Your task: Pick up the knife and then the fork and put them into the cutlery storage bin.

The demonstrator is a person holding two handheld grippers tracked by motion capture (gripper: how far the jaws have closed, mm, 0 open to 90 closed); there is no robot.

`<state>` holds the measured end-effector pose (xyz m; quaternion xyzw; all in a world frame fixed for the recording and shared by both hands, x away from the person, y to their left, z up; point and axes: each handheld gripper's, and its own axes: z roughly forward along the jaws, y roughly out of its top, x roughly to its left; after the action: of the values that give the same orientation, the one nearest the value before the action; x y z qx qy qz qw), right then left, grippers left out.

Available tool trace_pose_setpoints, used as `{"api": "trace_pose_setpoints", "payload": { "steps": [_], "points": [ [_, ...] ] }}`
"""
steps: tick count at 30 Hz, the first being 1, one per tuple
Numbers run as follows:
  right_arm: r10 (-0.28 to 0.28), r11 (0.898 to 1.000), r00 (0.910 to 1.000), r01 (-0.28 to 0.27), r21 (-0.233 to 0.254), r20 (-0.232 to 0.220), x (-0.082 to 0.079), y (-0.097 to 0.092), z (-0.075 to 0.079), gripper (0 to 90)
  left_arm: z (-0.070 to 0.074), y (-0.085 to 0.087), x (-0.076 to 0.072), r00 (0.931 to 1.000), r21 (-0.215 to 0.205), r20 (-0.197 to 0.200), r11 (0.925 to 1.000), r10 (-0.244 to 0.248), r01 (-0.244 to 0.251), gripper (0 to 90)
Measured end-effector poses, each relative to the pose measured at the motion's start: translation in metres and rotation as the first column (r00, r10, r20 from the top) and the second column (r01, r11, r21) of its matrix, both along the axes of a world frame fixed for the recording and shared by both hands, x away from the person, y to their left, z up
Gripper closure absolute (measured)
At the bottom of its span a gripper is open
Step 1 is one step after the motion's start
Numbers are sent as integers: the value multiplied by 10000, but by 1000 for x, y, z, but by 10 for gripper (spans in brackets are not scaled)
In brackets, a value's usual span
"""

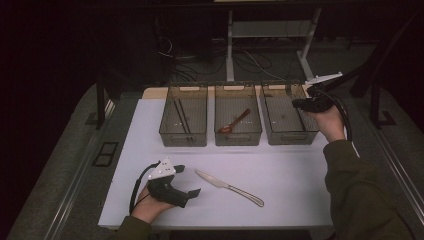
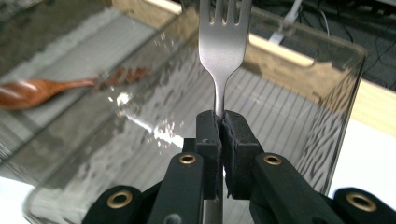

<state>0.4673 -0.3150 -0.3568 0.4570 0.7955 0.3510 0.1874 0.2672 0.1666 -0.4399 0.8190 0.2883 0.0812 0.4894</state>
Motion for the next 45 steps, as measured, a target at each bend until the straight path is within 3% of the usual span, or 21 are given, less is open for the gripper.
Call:
{"api": "trace_pose_setpoints", "payload": {
  "steps": [8, 22, 24, 27, 30, 35, 39, 42, 45],
  "points": [
    [-9, 9994, 9986, -8, -332, -537, -1, -7, -18, 842, 0, -1, 0, 10000, 54, -32, 10000, -9, 9, 0],
    [188, 9959, 9916, -300, -856, -1279, 1, -5, -33, 837, 0, 0, 0, 10000, 56, -61, 10000, -9, 9, 0],
    [226, 9962, 9897, -341, -796, -1411, 2, -4, -35, 825, -1, -1, 0, 10000, 41, -59, 10000, -9, 10, 0],
    [269, 9962, 9907, -376, -785, -1333, 2, -2, -35, 720, 0, 0, 0, 10000, 53, -66, 10000, -13, 13, 0],
    [233, 9979, 9928, -302, -571, -1176, 1, -3, -32, 635, 0, 0, 0, 10000, 56, -65, 10000, -14, 15, 0],
    [193, 9994, 9963, -170, 285, -841, -6, -5, -20, 469, 0, 0, 0, 10000, 54, -64, 10000, -23, 23, 0],
    [271, 9948, 9994, -250, 986, -193, -19, -5, -10, 444, 0, 0, 0, 10000, 31, -47, 10000, -12, 12, 0],
    [396, 9916, 9992, -405, 1226, 97, -31, -3, -4, 400, 0, 0, -1, 10000, 75, -34, 10000, -20, 20, 0],
    [597, 9821, 9979, -629, 1778, 233, -43, -3, 2, 394, 0, 0, -1, 10000, 49, -41, 10000, -7, 7, 0]
  ]
}}
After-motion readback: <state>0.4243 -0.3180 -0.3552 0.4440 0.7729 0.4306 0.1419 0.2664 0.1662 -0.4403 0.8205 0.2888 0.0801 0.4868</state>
